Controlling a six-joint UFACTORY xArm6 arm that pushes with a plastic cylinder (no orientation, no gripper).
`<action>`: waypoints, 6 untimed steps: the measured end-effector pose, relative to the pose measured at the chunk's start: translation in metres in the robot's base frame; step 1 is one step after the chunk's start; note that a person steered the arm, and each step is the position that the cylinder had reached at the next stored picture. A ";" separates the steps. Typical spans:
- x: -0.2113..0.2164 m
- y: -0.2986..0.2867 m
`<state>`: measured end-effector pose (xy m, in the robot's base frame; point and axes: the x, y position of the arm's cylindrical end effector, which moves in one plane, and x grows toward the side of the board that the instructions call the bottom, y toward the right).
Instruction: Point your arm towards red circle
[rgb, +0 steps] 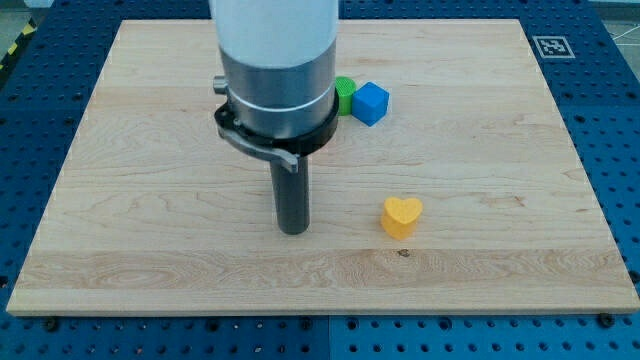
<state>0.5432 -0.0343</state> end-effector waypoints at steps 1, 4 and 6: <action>0.000 -0.001; -0.048 -0.021; -0.041 -0.064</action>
